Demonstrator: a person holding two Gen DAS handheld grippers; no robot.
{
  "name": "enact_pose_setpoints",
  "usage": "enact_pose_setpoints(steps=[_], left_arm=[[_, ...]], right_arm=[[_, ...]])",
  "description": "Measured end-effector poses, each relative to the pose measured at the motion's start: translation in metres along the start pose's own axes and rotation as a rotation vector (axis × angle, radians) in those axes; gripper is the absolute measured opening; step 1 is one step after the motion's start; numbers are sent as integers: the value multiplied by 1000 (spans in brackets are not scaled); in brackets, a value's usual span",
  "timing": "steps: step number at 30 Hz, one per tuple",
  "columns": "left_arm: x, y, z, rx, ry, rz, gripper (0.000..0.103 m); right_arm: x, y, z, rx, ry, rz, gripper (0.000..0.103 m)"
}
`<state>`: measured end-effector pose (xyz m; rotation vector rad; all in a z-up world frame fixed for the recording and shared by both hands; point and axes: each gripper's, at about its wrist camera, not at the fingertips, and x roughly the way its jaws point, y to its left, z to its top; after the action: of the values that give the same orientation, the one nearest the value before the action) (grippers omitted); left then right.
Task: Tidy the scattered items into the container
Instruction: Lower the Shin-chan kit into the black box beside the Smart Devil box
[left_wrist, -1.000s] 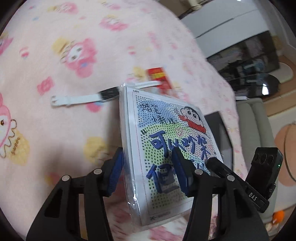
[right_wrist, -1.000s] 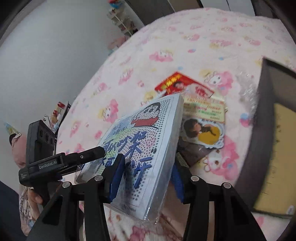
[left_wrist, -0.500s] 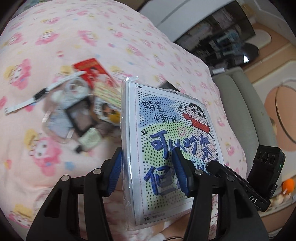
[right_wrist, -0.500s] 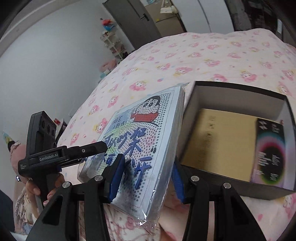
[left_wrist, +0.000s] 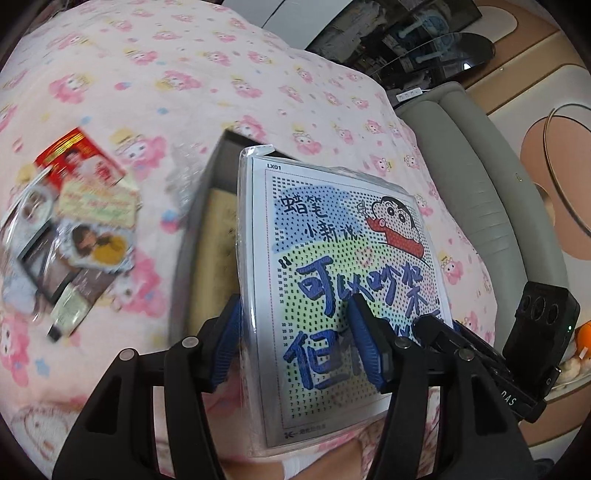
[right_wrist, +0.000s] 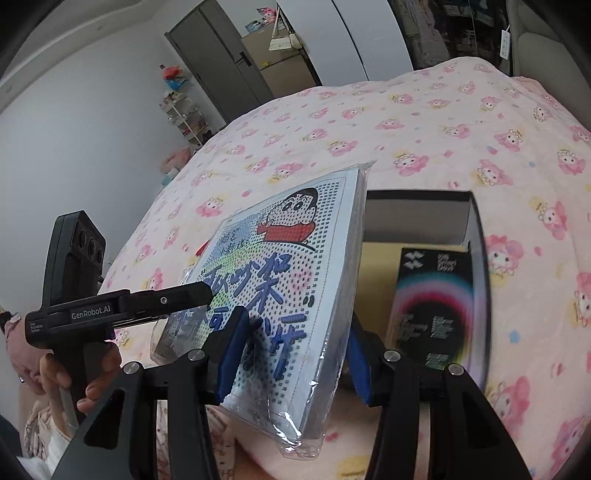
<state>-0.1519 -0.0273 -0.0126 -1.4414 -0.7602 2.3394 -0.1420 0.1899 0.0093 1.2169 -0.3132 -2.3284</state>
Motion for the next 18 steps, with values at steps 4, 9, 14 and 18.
enact_pose_setpoints(steps=[4,9,14,18], left_arm=[[28,-1,14,-27,30,5,59],[70,-1,13,-32,111,66,61],[97,0,8,-78,145,62,61],[108,1,6,-101,157,65,62]], right_arm=[[15,-23,20,4,1,-17,47],[40,-52,9,59,25,-80,47],[46,-78,1,101,49,-86,48],[49,-90,-1,134,62,-88,48]])
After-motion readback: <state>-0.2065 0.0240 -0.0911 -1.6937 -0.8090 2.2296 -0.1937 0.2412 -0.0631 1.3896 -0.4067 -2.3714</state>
